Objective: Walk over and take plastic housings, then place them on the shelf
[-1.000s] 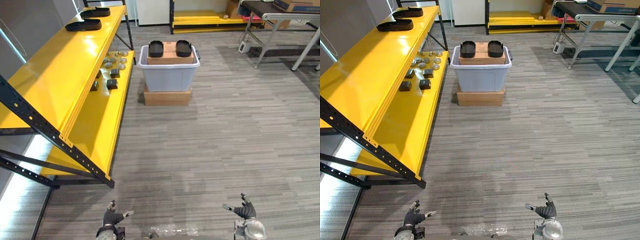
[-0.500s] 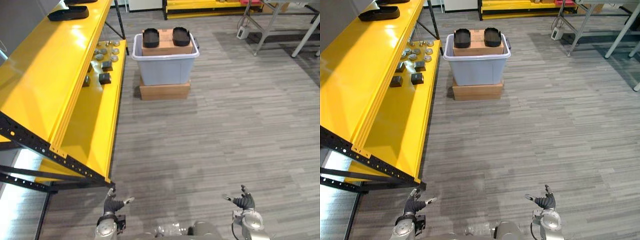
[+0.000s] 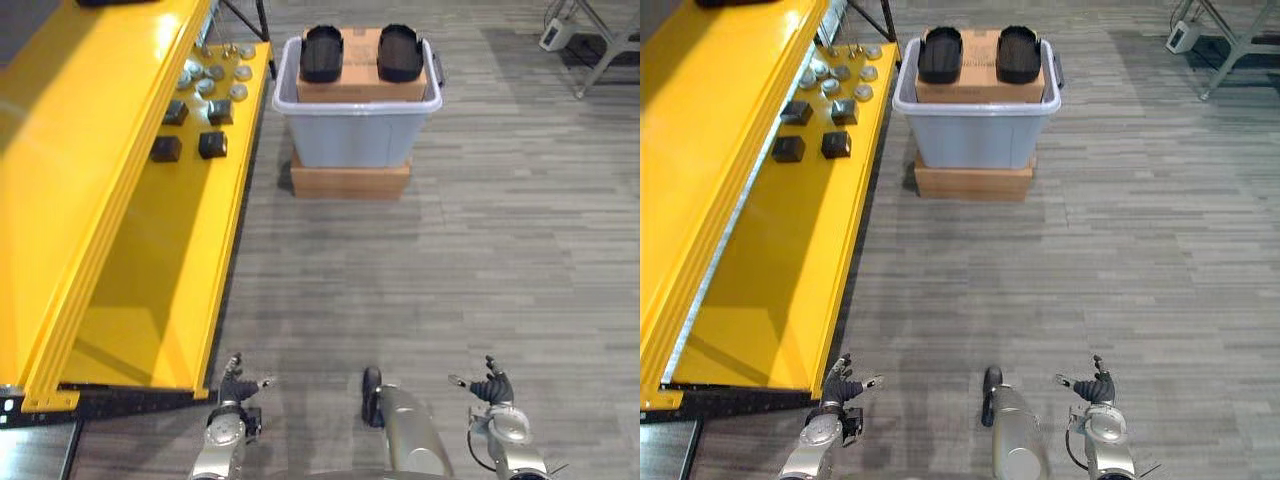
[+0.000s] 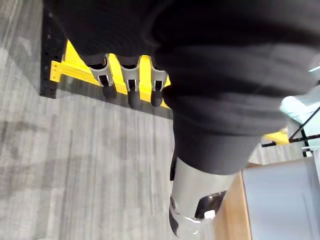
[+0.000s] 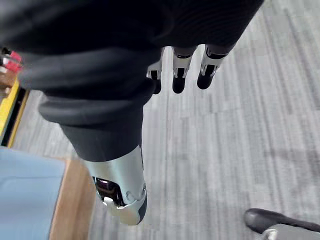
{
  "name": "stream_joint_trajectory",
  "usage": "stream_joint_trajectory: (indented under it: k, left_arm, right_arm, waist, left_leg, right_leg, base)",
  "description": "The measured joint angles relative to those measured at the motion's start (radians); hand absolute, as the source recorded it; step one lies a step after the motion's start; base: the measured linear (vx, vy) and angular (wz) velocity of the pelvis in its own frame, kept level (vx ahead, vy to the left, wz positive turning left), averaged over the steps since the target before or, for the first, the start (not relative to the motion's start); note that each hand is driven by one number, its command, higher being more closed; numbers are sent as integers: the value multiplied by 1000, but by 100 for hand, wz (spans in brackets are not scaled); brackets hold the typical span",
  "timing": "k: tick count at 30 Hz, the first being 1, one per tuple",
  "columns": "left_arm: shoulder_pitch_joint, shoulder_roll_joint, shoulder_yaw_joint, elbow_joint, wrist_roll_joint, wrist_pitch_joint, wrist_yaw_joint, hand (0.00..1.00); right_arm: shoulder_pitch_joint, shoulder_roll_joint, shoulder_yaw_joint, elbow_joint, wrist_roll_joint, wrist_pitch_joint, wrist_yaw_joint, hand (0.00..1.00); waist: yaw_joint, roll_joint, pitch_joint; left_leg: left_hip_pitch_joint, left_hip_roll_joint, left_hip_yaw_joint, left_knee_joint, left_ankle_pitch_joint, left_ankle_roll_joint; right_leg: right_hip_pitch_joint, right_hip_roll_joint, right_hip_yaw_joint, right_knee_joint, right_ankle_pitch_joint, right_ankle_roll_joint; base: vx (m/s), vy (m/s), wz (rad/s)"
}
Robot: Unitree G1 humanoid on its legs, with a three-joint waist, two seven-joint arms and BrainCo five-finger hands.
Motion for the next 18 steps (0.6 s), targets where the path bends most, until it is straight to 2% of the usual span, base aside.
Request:
stream_joint_trajectory:
  k: [2,3,4,5,6,7,8,9,10,11,12,13,14,15,16,17,18]
  left_arm:
    - [12,-8,8,0,-4,2,-5,0]
    - [20,-20,14,-1,-7,5,-5,0]
    - [21,-31,13,-1,-7,8,-6,0]
    - [20,-38,13,-1,-7,8,-6,0]
    - [18,-46,13,-1,-7,8,-6,0]
    - [18,-48,13,0,-7,7,-6,0]
    - [19,-44,14,13,-7,9,-5,0]
    - [24,-37,14,14,-7,10,-5,0]
    - [23,-35,13,14,-7,10,-5,0]
    - [11,-36,12,19,-7,10,-5,0]
    - [9,-36,12,27,-7,10,-5,0]
    - [12,-31,12,35,-7,12,-4,0]
    - [21,-25,11,36,-8,13,1,0]
    - [22,-22,11,36,-9,13,7,0]
    - [21,-16,10,35,-10,13,13,0]
    - [21,-13,9,35,-11,13,14,0]
    - [20,-11,6,35,-19,13,15,0]
  right_arm:
    - [-4,-1,-17,2,11,1,0,0]
    - [-4,-1,-34,3,14,2,0,0]
    - [-5,0,-56,3,18,1,-1,0]
    - [-4,-5,-61,3,20,2,-3,0]
    - [2,-10,-76,5,20,2,-5,0]
    - [4,-12,-80,10,20,2,-8,0]
    - [15,-8,-78,20,20,6,-18,0]
    - [25,5,-74,23,20,8,-20,0]
    - [29,8,-73,23,20,8,-20,0]
    - [32,9,-72,41,19,8,-20,0]
    - [21,8,-74,59,19,9,-19,0]
    - [22,11,-74,62,18,9,-18,0]
    - [25,13,-72,65,15,9,-18,0]
    - [30,13,-70,72,13,9,-17,0]
    - [31,10,-55,77,10,11,-17,0]
    - [31,10,-46,79,8,11,-16,0]
    - [33,9,-33,79,5,11,-16,0]
  waist:
    - [16,0,7]
    - [23,-2,10]
    - [29,-4,10]
    - [29,0,9]
    - [31,16,6]
    - [33,23,4]
    - [43,19,0]
    - [49,-2,-18]
    - [48,-16,-26]
    - [49,-37,-37]
    - [49,-40,-39]
    - [48,-48,-38]
    - [45,-52,-38]
    - [44,-52,-38]
    - [43,-48,-37]
    - [42,-46,-37]
    - [43,-45,-37]
  left_leg:
    - [-72,-39,30,-177,-34,3]
    - [-95,-80,30,-352,-37,0]
    - [-93,-132,12,-577,-17,-16]
    - [-92,-152,-2,-686,0,-29]
    - [-85,-177,-39,-861,43,-35]
    - [-86,-179,-54,-908,55,-27]
    - [-86,-185,-81,-880,147,11]
    - [-94,-215,-84,-827,178,48]
    - [-108,-228,-80,-795,172,62]
    - [-126,-246,-58,-745,114,88]
    - [-111,-254,-40,-733,76,99]
    - [-80,-270,-32,-734,53,108]
    - [-15,-294,-30,-728,4,129]
    - [13,-298,-31,-725,-11,136]
    - [78,-302,-34,-732,-44,147]
    - [110,-301,-38,-741,-54,148]
    - [162,-300,-42,-771,-57,148]
  right_leg:
    - [61,-7,26,-33,-8,11]
    - [95,-16,46,-55,-14,21]
    - [133,-30,65,-85,-26,40]
    - [150,-31,69,-101,-31,49]
    - [184,-24,88,-129,-49,66]
    - [197,-19,96,-135,-65,73]
    - [222,-25,122,-119,-108,90]
    - [225,-58,146,-77,-162,107]
    - [216,-75,150,-50,-184,115]
    - [172,-106,167,53,-213,136]
    - [103,-118,191,218,-217,149]
    - [54,-136,201,363,-207,202]
    - [-29,-168,208,617,-152,356]
    - [-56,-174,210,706,-148,369]
    - [-110,-184,195,837,-165,335]
    - [-136,-186,182,872,-177,308]
    - [-175,-193,146,878,-201,261]
  base:
    - [431,-60,-38]
    - [451,24,-54]
    - [447,49,-53]
    - [443,98,-47]
    - [348,109,-38]
    - [435,186,-53]
    - [589,267,-51]
    - [605,263,-42]
    - [665,223,-25]
    - [546,168,-22]
    - [545,176,-25]
    - [647,227,-15]
    - [556,171,0]
    - [672,163,10]
    - [434,70,7]
    - [412,59,3]
    - [501,10,8]
